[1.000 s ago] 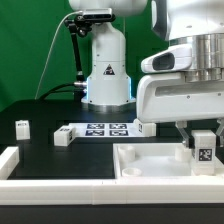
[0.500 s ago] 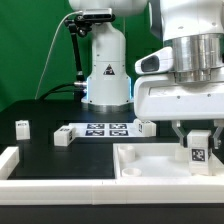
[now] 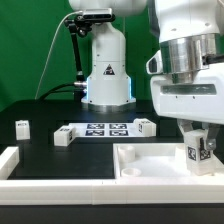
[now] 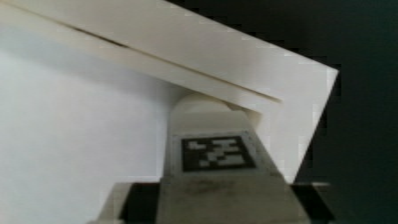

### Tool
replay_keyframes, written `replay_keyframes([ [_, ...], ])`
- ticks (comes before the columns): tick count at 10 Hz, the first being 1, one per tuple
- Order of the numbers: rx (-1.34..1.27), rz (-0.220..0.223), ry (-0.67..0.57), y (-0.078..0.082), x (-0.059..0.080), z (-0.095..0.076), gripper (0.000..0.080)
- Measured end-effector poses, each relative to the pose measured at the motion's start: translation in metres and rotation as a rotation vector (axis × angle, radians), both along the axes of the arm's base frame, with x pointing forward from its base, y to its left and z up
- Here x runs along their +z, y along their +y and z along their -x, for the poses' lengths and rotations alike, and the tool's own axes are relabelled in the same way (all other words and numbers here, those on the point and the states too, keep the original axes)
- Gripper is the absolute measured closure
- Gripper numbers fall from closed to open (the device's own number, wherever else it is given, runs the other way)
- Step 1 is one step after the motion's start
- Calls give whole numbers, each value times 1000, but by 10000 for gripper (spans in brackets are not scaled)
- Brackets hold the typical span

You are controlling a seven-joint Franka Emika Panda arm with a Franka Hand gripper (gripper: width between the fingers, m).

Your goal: Assemble one leg

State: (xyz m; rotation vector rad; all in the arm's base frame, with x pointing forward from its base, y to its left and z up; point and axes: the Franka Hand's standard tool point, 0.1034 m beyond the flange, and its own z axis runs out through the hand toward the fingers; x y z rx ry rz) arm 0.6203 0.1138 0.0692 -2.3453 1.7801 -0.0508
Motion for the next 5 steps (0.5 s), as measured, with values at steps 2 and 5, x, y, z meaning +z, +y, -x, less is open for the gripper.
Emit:
replay_keyframes([
  [2, -226, -52, 30, 2, 0, 1, 509],
  [5, -427, -88, 60, 5, -1, 1, 509],
])
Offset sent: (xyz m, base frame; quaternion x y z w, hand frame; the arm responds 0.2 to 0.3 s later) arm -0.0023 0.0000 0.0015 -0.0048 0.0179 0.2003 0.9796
